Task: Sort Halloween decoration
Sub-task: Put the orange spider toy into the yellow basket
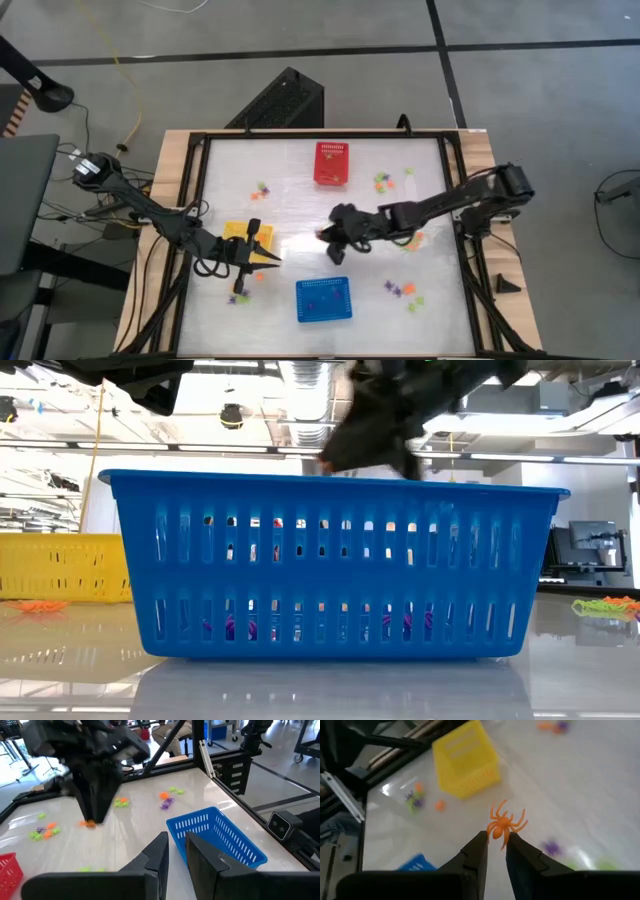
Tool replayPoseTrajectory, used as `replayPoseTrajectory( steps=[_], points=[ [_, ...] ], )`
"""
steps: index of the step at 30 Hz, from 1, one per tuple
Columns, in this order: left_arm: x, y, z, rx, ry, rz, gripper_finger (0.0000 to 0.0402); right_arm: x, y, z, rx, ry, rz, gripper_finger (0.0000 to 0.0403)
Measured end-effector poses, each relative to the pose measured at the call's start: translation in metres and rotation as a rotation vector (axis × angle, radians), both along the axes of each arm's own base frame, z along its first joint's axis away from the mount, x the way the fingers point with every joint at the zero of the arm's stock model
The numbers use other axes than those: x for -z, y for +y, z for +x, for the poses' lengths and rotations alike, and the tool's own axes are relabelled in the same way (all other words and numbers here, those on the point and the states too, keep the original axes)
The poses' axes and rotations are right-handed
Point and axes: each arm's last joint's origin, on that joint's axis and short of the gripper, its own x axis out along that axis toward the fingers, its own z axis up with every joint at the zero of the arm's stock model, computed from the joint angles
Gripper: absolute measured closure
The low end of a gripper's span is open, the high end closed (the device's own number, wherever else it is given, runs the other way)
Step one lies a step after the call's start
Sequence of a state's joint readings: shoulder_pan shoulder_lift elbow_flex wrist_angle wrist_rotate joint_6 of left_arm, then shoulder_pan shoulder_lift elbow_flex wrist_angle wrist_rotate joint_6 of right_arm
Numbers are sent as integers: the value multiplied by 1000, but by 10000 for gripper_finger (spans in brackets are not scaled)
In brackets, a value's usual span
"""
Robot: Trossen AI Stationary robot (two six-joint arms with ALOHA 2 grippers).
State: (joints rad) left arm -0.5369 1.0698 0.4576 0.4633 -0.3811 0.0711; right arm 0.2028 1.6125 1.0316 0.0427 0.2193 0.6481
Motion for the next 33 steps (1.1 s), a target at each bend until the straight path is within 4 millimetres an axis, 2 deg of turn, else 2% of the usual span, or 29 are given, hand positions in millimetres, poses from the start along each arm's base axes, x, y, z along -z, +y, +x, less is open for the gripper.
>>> replayPoseTrajectory(
  steps=[3,12,19,23,26,33],
  points=[
    [-1,0,0,-3,-7,-4,347,12,4,28,-41,-5,-60,305],
    [-1,0,0,-12,-9,-7,347,20,2,120,-177,-54,-227,305],
    [-2,0,0,-6,-17,3,347,34,-3,166,-264,-103,-235,305],
    [-1,0,0,-6,-15,8,347,42,-2,180,-274,-108,-253,305],
    [-1,0,0,-6,-14,9,347,41,-4,182,-277,-100,-262,297],
    [-1,0,0,-6,-14,9,347,34,-13,180,-258,-98,-263,246]
  ],
)
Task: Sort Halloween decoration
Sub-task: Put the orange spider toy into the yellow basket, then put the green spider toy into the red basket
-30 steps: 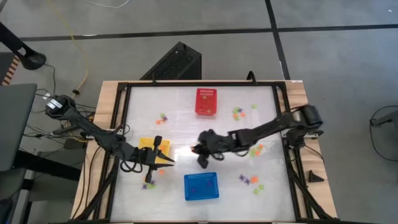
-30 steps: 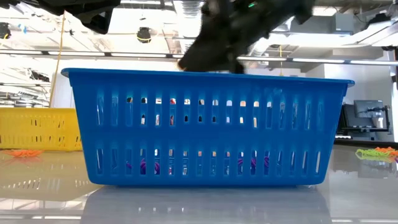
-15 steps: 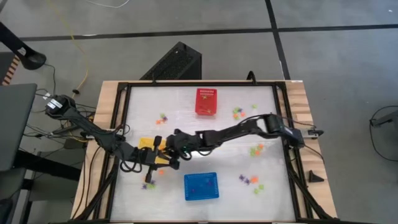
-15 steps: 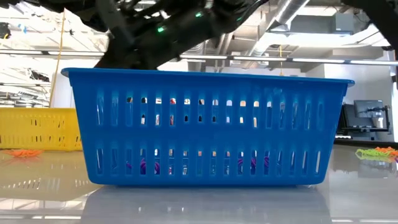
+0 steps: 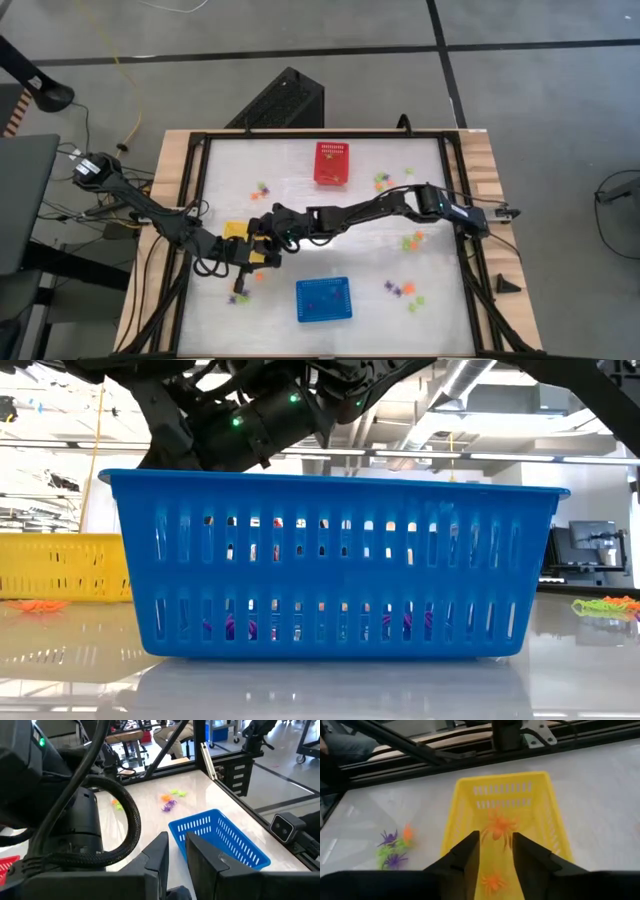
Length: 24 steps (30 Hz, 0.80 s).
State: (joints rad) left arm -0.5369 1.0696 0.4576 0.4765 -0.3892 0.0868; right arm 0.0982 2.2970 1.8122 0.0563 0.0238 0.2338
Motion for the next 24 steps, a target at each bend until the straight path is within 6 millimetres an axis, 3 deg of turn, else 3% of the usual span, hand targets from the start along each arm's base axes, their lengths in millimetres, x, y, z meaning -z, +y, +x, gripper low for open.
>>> replayPoseTrajectory(
  steps=[7,11,18,24],
  points=[
    [0,0,0,1,0,0,347,3,-2,-2,2,42,-3,197],
    [0,0,0,1,1,0,347,-11,-8,-17,-1,171,-39,189],
    [2,0,0,1,17,8,347,-60,-30,-72,-18,483,-120,197],
    [4,1,-1,-17,32,-3,347,-100,-58,-131,25,709,-121,208]
  ],
)
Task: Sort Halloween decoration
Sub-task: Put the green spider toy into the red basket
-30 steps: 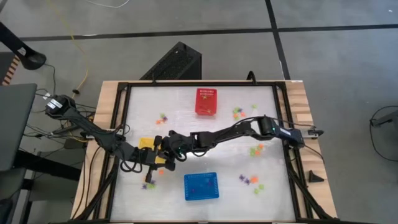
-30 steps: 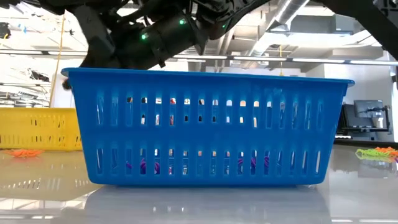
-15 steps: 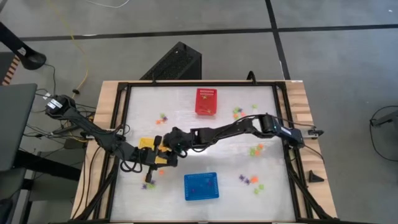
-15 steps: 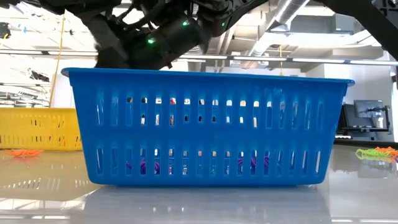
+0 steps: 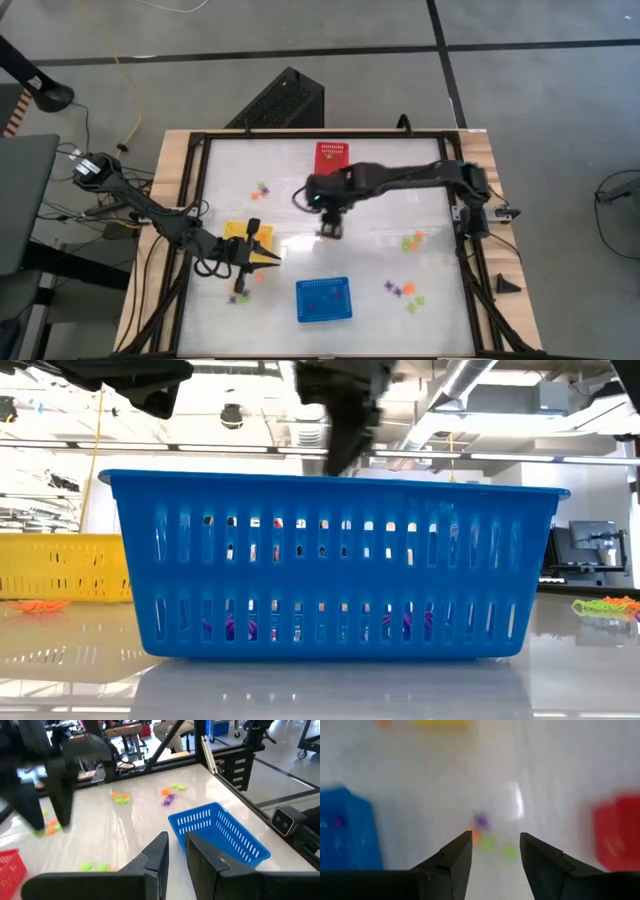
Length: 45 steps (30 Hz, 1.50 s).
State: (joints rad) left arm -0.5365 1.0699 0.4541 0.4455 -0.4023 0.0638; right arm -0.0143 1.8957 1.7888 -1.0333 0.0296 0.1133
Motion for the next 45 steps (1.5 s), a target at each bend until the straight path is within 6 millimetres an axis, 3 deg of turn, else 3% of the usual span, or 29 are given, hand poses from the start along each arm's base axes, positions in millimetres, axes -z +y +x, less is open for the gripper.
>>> replayPoseTrajectory(
  steps=[6,13,21,26,32,40,45],
  points=[
    [5,4,-1,-21,-25,-32,364,-4,-32,-61,143,16,-1,219],
    [40,35,-20,-33,-188,-175,397,26,-69,-137,497,-114,18,231],
    [40,44,-22,-59,-192,-246,401,60,-107,-199,939,-71,57,243],
    [44,49,-20,-99,-148,-233,401,86,-135,-211,1084,10,64,245],
    [40,56,-16,-123,-171,-196,401,115,-161,-215,1141,146,70,245],
    [5,60,4,-58,-229,-80,401,138,-178,-218,1148,231,73,246],
    [-10,58,16,-20,-119,-13,401,141,-186,-221,1157,219,70,253]
  ],
)
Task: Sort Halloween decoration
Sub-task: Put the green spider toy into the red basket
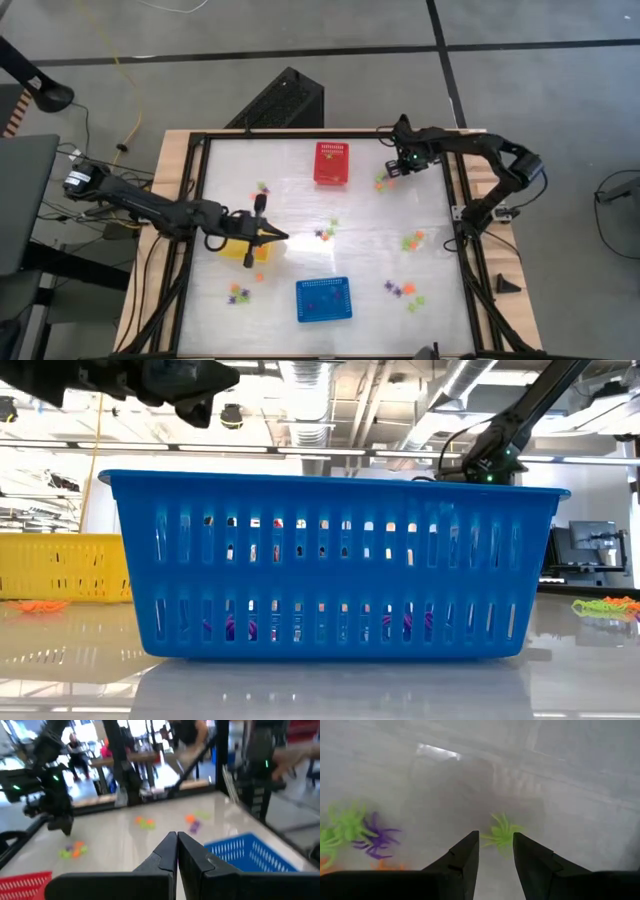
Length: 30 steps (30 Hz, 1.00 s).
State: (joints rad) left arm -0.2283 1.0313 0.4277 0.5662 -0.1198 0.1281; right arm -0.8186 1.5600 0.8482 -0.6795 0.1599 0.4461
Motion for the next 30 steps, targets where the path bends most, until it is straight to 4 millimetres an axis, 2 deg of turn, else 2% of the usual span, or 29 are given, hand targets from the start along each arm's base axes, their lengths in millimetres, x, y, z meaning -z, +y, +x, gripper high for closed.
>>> replayPoseTrajectory(
  steps=[6,18,26,30],
  points=[
    [-3,-1,4,-1,116,30,401,0,-7,-7,30,-4,1,270],
    [-3,-1,4,-3,115,30,401,7,-2,-14,41,1,45,313],
    [-3,-1,4,-3,115,30,401,9,1,-13,30,7,50,381],
    [-3,-1,4,-3,114,29,401,9,2,-11,15,9,49,383]
  ],
)
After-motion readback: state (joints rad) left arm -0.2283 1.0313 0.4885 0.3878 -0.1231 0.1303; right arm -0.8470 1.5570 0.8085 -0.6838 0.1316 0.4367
